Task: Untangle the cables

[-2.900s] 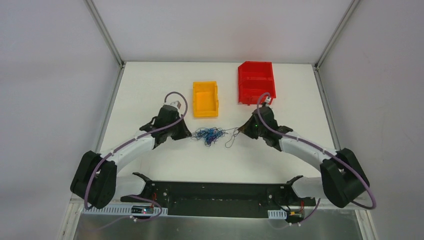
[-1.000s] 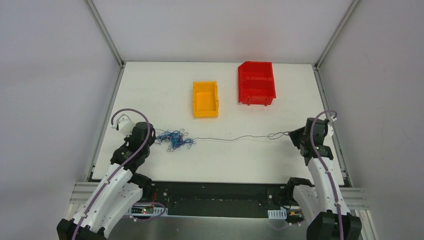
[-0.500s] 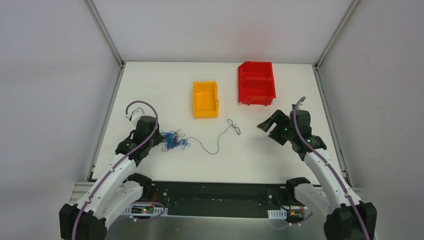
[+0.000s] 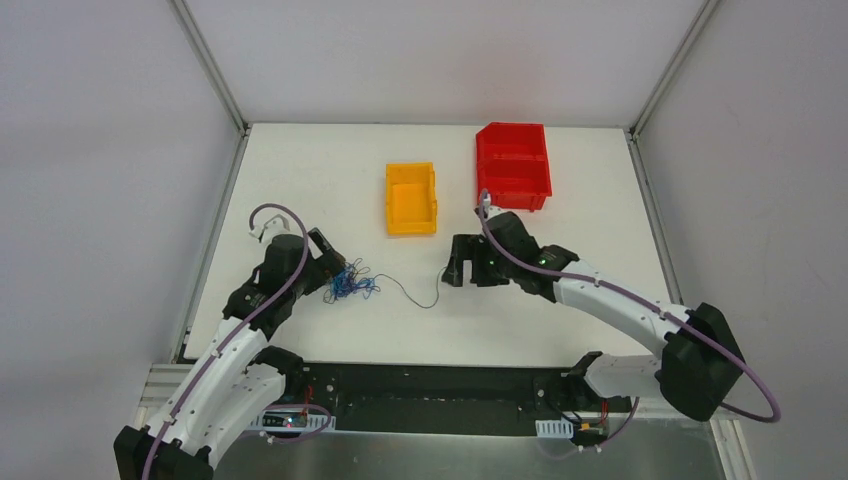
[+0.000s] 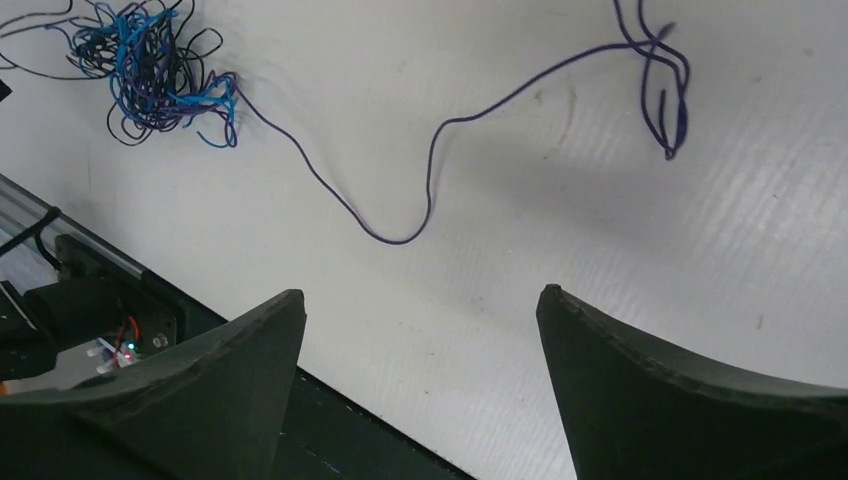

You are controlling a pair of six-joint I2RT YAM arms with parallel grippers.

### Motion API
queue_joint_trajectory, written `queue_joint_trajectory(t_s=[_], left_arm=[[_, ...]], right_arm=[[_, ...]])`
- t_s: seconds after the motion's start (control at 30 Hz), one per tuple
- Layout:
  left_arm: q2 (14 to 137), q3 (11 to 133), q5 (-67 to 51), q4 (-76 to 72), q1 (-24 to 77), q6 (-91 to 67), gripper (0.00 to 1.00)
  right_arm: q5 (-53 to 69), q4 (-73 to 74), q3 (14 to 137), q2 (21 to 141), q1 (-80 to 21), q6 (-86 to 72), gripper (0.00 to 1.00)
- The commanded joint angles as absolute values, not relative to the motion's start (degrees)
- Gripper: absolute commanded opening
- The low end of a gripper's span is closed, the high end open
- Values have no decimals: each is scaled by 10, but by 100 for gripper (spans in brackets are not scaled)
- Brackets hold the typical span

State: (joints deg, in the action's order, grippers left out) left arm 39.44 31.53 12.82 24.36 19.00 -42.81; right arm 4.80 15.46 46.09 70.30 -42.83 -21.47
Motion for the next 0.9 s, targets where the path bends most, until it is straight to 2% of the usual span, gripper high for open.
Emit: queue_joint_trajectory(t_s=[0.0,0.2,0.47,0.57,0.87], left_arm=[[398,337,58,297,184,-536,99],[410,349,-47,324,184,-598,99],[404,422,39,448,183,-602,99],[413,450,81,520,179,-670,99],[502,461,47,528,175,-753,99]], right_arm=[[15,103,502,741,-471,-168,94],[19,59,545,814,-513,-134,95],[7,29,594,899,-553,-85,88],[-6,15,609,930,-571,-60,85],[-73,30,683,1034,-614,-26,76]])
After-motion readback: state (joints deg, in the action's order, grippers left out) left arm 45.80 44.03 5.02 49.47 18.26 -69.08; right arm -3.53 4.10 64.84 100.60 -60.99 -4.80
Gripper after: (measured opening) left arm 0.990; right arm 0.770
